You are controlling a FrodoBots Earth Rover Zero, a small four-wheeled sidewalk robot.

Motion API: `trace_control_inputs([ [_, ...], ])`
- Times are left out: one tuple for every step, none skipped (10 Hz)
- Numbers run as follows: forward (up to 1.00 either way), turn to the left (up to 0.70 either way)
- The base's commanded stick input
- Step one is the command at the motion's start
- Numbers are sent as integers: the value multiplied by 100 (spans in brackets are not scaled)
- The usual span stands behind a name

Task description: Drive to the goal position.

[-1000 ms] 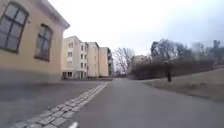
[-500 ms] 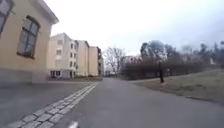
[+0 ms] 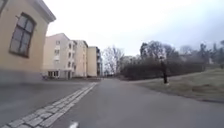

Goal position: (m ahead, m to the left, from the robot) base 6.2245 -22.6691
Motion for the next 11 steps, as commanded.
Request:
trace_control_inputs([
  [100, 0],
  [100, 0],
  [100, 0],
  [100, 0],
  [100, 0],
  [100, 0],
  [100, 0],
  [100, 0],
  [100, 0],
  [100, 0],
  [100, 0],
])
